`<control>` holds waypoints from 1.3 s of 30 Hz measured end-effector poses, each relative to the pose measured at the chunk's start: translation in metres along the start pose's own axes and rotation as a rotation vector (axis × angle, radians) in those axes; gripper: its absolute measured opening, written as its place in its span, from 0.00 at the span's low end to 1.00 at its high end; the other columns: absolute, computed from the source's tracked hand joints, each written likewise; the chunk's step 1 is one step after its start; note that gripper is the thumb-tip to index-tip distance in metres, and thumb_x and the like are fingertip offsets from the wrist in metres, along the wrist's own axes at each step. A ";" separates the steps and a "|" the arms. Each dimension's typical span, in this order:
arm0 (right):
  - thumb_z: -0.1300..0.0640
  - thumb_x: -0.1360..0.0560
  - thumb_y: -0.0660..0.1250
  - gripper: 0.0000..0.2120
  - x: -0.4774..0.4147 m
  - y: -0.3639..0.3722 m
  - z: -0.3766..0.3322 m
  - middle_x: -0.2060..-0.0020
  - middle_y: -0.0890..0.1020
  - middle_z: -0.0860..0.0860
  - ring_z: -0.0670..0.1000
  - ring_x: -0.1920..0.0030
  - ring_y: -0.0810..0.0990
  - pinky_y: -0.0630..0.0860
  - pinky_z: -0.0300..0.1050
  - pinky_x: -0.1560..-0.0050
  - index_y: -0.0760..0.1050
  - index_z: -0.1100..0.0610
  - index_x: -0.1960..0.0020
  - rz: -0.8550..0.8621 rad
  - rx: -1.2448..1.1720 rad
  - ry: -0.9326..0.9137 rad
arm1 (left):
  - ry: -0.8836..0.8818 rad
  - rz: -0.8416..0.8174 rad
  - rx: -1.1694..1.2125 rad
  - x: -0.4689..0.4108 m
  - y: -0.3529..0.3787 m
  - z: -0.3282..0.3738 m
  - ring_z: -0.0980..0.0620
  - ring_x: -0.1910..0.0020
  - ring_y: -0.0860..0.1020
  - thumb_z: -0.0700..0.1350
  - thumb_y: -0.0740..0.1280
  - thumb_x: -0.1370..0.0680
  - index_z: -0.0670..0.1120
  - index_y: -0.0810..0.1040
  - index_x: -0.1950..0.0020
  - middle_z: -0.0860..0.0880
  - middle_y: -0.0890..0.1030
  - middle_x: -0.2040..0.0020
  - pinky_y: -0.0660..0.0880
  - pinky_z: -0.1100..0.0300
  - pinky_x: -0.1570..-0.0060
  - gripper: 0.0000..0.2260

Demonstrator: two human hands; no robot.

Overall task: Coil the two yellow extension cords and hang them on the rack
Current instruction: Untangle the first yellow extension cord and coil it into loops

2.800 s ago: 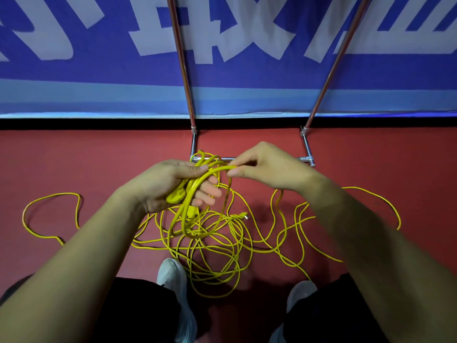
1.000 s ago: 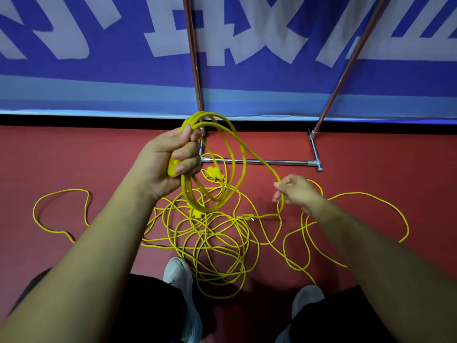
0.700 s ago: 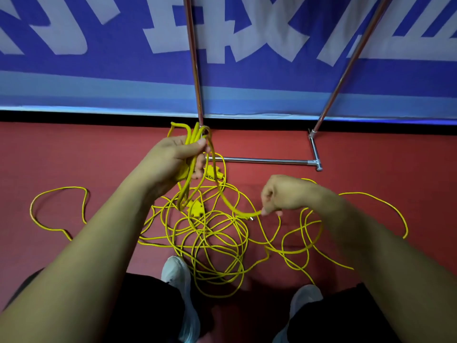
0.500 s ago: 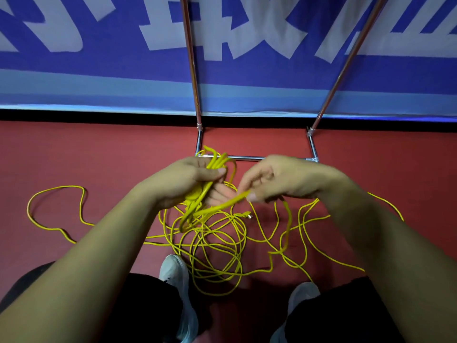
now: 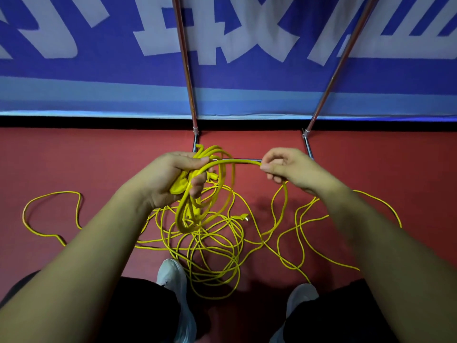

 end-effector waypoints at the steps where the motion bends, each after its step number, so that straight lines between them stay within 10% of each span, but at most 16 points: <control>1: 0.64 0.25 0.70 0.05 -0.001 0.002 -0.004 0.71 0.78 0.52 0.48 0.71 0.71 0.67 0.36 0.71 0.77 0.56 0.57 0.039 -0.037 -0.015 | -0.004 0.011 -0.018 0.000 -0.002 -0.001 0.48 0.81 0.73 0.41 0.62 0.26 0.40 0.76 0.61 0.44 0.73 0.76 0.70 0.63 0.78 0.07; 10: 0.63 0.30 0.75 0.04 0.016 0.065 -0.065 0.70 0.78 0.48 0.42 0.68 0.72 0.69 0.36 0.65 0.81 0.60 0.57 -0.086 0.149 -0.332 | -0.045 -0.037 -0.068 0.000 0.007 -0.011 0.47 0.78 0.76 0.41 0.63 0.26 0.39 0.78 0.62 0.41 0.77 0.72 0.74 0.61 0.77 0.08; 17: 0.55 0.24 0.70 0.10 0.004 0.005 -0.017 0.71 0.79 0.46 0.41 0.69 0.74 0.69 0.39 0.62 0.77 0.56 0.62 -0.226 0.472 -0.062 | 0.006 0.052 0.067 0.005 -0.011 0.006 0.55 0.81 0.65 0.42 0.63 0.28 0.39 0.73 0.59 0.49 0.66 0.75 0.61 0.64 0.77 0.06; 23: 0.61 0.25 0.71 0.05 0.004 0.011 -0.025 0.72 0.71 0.54 0.50 0.72 0.66 0.64 0.41 0.71 0.80 0.52 0.57 0.033 0.018 -0.086 | -0.025 0.069 -0.017 0.007 -0.012 0.006 0.46 0.74 0.81 0.40 0.62 0.29 0.37 0.74 0.56 0.41 0.81 0.70 0.78 0.60 0.75 0.07; 29: 0.61 0.28 0.74 0.03 0.015 0.039 -0.061 0.77 0.74 0.42 0.39 0.75 0.68 0.62 0.29 0.71 0.84 0.60 0.55 -0.027 0.250 -0.245 | -0.059 0.005 -0.090 0.005 -0.007 -0.004 0.45 0.73 0.81 0.40 0.64 0.28 0.39 0.81 0.63 0.37 0.82 0.66 0.78 0.59 0.76 0.08; 34: 0.58 0.27 0.73 0.06 0.006 0.039 -0.053 0.78 0.74 0.44 0.41 0.75 0.70 0.66 0.35 0.71 0.81 0.60 0.60 -0.048 0.222 -0.214 | -0.061 -0.065 0.049 0.003 -0.008 -0.002 0.54 0.82 0.66 0.43 0.68 0.32 0.39 0.78 0.61 0.47 0.68 0.74 0.66 0.64 0.79 0.07; 39: 0.60 0.24 0.70 0.08 0.005 0.012 -0.029 0.67 0.81 0.58 0.49 0.65 0.79 0.75 0.37 0.58 0.79 0.66 0.57 -0.160 0.230 -0.101 | -0.031 0.090 -0.002 -0.003 -0.023 -0.004 0.57 0.79 0.74 0.41 0.61 0.22 0.40 0.71 0.47 0.51 0.76 0.73 0.72 0.63 0.77 0.06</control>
Point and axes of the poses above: each hand's wrist, its own x-axis away from the middle knuckle, its own y-axis out of the palm, z = x × y, the point moved 1 cm from there along -x, towards the middle knuckle
